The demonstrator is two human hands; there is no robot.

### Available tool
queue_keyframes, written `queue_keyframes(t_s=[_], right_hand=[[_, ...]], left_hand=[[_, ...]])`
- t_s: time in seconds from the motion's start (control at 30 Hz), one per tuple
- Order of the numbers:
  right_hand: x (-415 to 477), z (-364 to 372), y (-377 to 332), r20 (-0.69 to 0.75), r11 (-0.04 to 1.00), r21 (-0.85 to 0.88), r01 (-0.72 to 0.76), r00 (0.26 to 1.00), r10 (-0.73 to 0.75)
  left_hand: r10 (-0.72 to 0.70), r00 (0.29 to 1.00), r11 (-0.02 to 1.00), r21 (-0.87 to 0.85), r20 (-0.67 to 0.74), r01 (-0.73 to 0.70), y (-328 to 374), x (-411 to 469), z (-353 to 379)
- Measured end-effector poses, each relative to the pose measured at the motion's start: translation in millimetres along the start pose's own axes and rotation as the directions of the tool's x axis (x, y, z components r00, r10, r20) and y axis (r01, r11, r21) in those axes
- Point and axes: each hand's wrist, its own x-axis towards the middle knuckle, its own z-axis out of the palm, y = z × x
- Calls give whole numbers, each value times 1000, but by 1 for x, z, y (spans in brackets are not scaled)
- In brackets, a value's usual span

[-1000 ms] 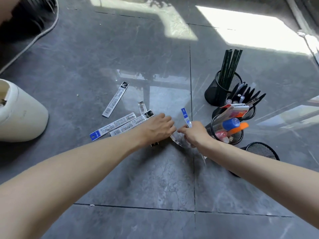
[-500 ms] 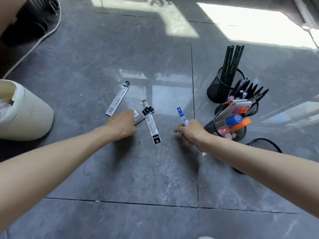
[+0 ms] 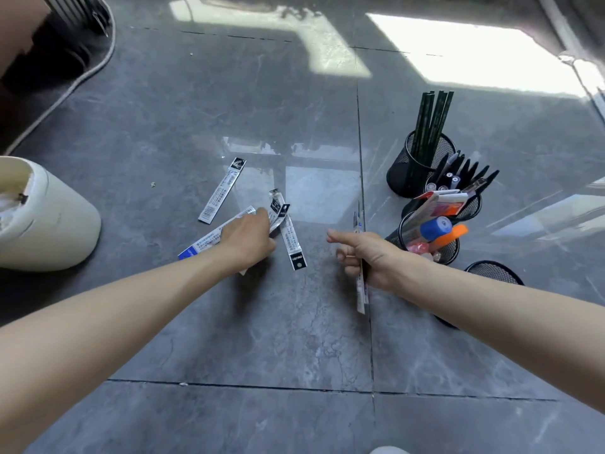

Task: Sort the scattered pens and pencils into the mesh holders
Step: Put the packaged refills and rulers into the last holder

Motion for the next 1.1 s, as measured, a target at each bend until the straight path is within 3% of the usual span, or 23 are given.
queue_keyframes(t_s=[0.1, 0.17, 0.23, 0.4, 0.57, 0.63, 0.7, 0.73, 0.77, 0.83, 0.9, 0.93, 1.0, 1.03, 1.1], right_hand=[[-3, 1, -6, 8, 993, 115, 17, 1000, -18], [-4, 1, -9, -6, 988, 153, 30, 1000, -30], [-5, 2, -10, 11, 983, 179, 37, 999, -40], [-7, 6, -7, 4, 985, 168, 34, 999, -36], [-1, -1, -9, 39, 987, 151, 56, 997, -63], [-3, 1, -12, 8, 983, 172, 59, 998, -61], [-2, 5, -13, -45, 989, 127, 73, 997, -68], [-2, 5, -13, -73, 992, 98, 75, 995, -68], [-2, 4, -12, -79, 995, 72, 65, 995, -59], [-2, 1, -10, -35, 998, 55, 16, 999, -14], [-7, 1, -10, 28, 994, 99, -34, 999, 32], [-8, 1, -10, 58, 990, 133, -54, 997, 46], [-11, 2, -11, 101, 984, 164, -70, 993, 53], [-11, 1, -10, 112, 987, 145, -65, 993, 49], [-8, -1, -8, 111, 996, 87, -33, 994, 24]], left_hand=[[23, 998, 907, -422, 51, 1, 21, -5, -3], [82, 995, 742, -670, 61, -20, 42, -15, -5], [126, 990, 593, -804, 62, -25, 62, -25, -8], [217, 973, 576, -815, 78, -63, 88, -37, -6], [318, 924, 461, -886, 213, 45, 80, -33, -10], [286, 933, 394, -914, 218, 93, 79, -27, -12], [135, 980, 373, -924, 146, 86, 72, -13, -14], [26, 995, 429, -900, 98, 78, 66, -3, -12], [-30, 999, 585, -809, 40, 50, 56, 5, -11], [63, 998, 921, -385, -15, -64, 33, 16, -6], [238, 969, 970, 29, 66, -240, 21, 16, -4], [328, 941, 919, 202, 87, -339, 18, 14, -2], [585, 806, 643, 551, 94, -532, 18, 9, 0], [654, 747, 495, 678, 120, -543, 18, 9, 1], [699, 682, 308, 771, 213, -557, 19, 12, 1]])
